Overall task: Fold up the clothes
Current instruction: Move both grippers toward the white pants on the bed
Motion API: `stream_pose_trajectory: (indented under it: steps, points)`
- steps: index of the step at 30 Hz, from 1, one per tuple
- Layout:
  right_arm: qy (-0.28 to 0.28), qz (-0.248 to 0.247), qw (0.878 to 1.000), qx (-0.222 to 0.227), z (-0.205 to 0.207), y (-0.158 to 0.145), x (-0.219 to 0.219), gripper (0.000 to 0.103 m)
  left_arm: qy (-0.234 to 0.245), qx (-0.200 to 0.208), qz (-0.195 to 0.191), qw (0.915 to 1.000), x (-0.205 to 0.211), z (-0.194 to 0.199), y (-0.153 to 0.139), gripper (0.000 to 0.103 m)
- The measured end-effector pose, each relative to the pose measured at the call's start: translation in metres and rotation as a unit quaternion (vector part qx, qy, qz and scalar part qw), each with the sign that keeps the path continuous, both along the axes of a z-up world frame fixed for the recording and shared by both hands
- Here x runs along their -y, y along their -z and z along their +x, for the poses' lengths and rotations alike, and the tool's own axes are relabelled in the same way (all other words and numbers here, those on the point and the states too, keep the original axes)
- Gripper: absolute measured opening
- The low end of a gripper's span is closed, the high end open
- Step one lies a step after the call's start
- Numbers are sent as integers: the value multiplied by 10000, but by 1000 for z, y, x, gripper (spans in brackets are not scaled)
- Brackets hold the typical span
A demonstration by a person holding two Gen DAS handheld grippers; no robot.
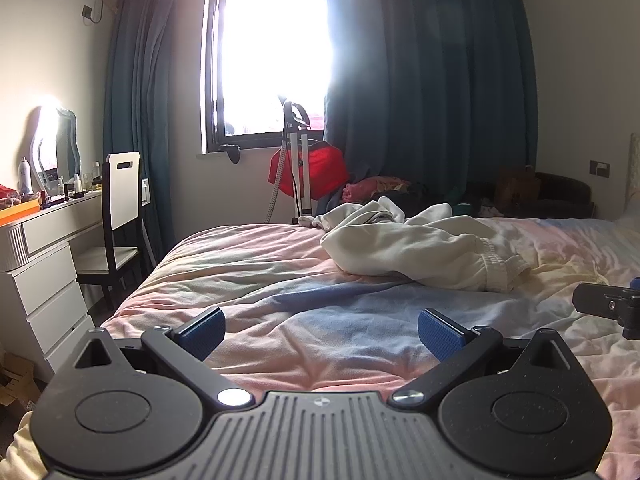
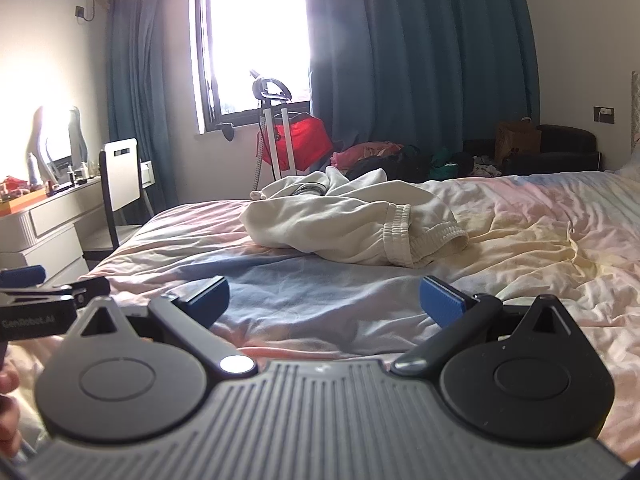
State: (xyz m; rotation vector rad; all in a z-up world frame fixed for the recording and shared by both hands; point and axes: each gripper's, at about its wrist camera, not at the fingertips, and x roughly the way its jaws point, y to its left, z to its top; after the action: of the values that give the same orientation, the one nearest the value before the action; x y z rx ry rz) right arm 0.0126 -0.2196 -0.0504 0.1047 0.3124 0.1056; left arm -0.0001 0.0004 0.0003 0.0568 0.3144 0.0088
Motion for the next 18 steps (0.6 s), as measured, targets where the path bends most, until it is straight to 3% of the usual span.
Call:
stream_pose_trajectory:
  steps: [5, 18]
  points:
    - [6, -40, 9998, 172, -4, 3, -1, 103, 14, -14, -35, 10000, -2, -1, -2, 103]
    - [108, 55, 9999, 50, -2, -1, 3, 103, 36, -61, -44, 10000, 0, 0, -3, 103]
